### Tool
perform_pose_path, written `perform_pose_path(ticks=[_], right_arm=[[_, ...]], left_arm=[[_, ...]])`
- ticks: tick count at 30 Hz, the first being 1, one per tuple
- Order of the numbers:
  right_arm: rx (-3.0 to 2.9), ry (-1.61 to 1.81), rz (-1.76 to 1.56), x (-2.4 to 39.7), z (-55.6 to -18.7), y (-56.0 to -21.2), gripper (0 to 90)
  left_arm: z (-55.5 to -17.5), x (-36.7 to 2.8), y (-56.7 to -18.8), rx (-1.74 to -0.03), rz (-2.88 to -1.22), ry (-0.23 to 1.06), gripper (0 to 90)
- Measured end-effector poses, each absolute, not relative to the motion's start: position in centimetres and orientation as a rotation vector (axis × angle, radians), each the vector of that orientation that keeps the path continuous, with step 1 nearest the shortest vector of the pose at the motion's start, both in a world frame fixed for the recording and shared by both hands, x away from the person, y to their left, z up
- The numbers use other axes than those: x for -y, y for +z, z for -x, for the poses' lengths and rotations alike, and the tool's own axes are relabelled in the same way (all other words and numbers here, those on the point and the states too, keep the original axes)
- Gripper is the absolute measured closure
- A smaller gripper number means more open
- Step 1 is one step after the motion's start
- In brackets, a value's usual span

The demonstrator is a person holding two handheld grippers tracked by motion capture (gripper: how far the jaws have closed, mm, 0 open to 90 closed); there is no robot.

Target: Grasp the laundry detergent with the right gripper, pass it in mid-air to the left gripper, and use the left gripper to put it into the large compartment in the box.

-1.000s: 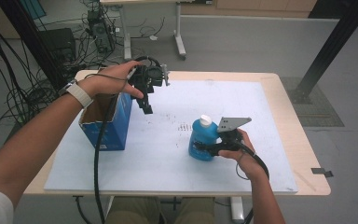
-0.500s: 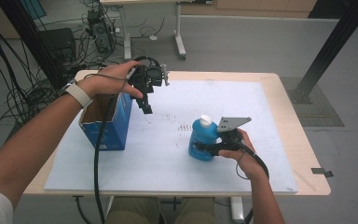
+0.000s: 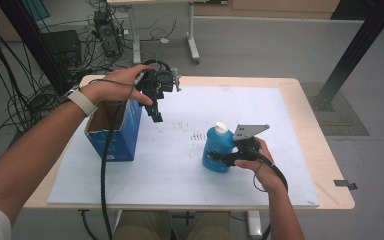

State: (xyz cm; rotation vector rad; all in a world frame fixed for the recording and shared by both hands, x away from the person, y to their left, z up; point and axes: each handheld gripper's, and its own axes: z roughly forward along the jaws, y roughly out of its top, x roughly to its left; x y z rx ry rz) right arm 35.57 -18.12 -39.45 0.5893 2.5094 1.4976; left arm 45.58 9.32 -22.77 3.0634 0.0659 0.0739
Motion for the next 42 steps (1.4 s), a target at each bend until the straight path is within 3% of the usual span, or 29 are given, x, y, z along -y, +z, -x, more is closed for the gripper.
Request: perform_pose_path(ticks=[42], right_arm=[[-2.655,1.481,-0.306,14.0,-36.4,-30.5,43.7]], left_arm=[[-40.6,-10.5,-18.2,-0.072,-2.990,0.060,7.6]])
